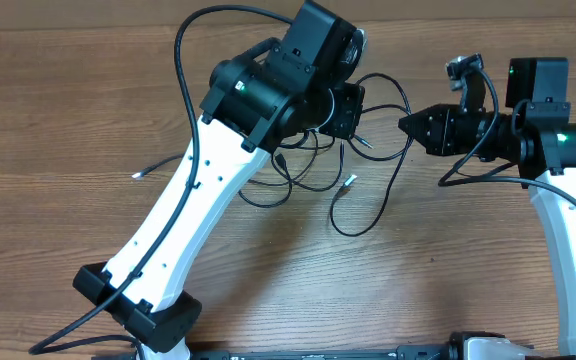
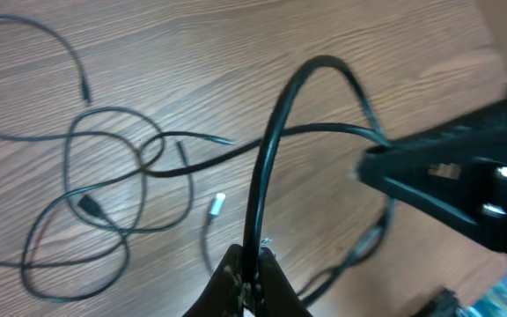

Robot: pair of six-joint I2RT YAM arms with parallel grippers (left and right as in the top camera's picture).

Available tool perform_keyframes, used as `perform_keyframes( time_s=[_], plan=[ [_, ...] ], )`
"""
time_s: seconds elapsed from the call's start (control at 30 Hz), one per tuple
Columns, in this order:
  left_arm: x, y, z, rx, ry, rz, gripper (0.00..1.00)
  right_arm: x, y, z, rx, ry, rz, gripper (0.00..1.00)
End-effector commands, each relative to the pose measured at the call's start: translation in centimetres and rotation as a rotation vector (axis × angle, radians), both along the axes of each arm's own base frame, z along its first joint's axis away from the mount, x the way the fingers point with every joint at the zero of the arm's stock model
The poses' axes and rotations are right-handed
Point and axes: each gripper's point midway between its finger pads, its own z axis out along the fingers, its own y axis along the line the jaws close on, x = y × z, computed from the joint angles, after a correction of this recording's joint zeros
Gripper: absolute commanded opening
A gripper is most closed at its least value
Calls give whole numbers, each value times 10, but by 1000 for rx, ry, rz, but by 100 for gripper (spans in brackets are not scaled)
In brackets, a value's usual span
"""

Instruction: Untangle cables

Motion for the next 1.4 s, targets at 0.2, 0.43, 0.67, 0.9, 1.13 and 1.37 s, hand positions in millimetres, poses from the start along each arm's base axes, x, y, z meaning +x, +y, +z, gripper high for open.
perform_keyframes(
  time_s=[0.2, 0.43, 0.67, 0.9, 1.13, 1.37],
  plan=[
    [30, 2, -96, 182, 117, 71, 4, -6, 9, 14, 46, -14, 43, 4],
    [45, -11, -111, 163, 108, 72, 6, -13, 20, 23, 123, -17, 101, 4],
    [48, -25, -84, 79, 67, 29, 21, -14, 20, 22, 123, -7, 100, 4],
    [37, -47, -60, -44, 80, -74, 31, -17, 21, 20, 126, 14, 99, 4],
    [47, -41, -60, -4, 31, -42, 34, -28, 30, 27, 198, 42, 146, 4],
    [71, -11, -62, 150, -83, 73, 38, -34, 33, 30, 231, 60, 164, 4]
  ],
)
